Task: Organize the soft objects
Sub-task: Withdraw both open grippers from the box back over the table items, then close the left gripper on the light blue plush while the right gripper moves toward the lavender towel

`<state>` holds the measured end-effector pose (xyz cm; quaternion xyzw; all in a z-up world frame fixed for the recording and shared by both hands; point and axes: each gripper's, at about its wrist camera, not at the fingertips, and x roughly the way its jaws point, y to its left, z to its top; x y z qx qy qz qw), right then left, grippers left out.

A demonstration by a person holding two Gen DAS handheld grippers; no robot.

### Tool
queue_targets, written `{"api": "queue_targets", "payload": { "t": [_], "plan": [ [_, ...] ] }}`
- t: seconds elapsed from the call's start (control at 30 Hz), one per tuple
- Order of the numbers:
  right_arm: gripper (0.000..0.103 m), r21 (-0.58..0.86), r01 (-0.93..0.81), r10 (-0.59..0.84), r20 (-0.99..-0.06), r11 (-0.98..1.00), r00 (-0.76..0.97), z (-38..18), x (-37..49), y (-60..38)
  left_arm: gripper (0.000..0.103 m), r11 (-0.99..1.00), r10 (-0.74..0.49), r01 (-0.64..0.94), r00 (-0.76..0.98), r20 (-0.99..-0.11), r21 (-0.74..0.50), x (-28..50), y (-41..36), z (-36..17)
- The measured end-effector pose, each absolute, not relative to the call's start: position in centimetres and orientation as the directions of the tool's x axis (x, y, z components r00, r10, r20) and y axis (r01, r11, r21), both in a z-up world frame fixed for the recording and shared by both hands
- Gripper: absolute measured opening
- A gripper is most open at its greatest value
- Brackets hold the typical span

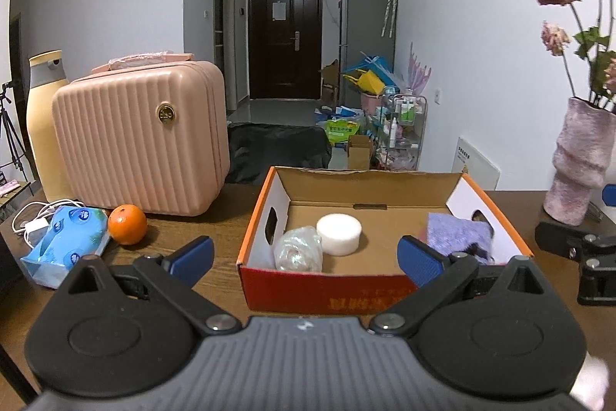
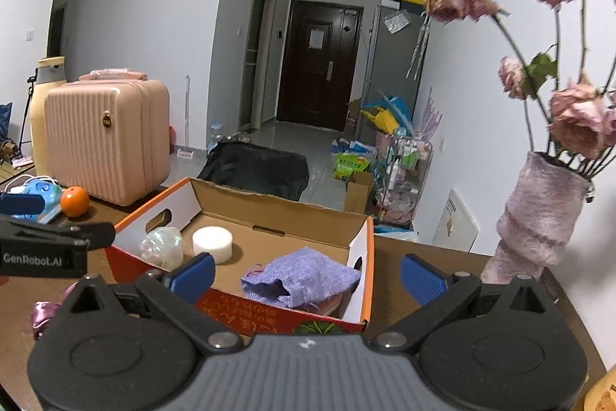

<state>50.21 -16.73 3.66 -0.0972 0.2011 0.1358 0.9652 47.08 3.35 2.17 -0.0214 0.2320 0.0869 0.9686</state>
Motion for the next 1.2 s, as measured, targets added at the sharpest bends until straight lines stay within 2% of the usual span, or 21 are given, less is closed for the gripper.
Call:
{"api": "queue_targets", "payload": {
  "t": [0.47, 1.2],
  "plan": [
    [0.103, -0.144, -0.280, 0.216, -0.346, 0.949, 0.913, 3.7, 42.7, -17.1, 0.103, 0.988, 0.150, -0.156, 0.900, -0.409, 0.018, 40.5, 2.2, 2.5],
    [0.103, -0.125, -0.260, 0.209, -0.321, 0.958, 0.924, -0.1, 32.9, -17.8, 0.103, 0.991, 0.114, -0.131, 0.914, -0.390, -0.018, 31.0, 3.0, 0.1]
  ]
}}
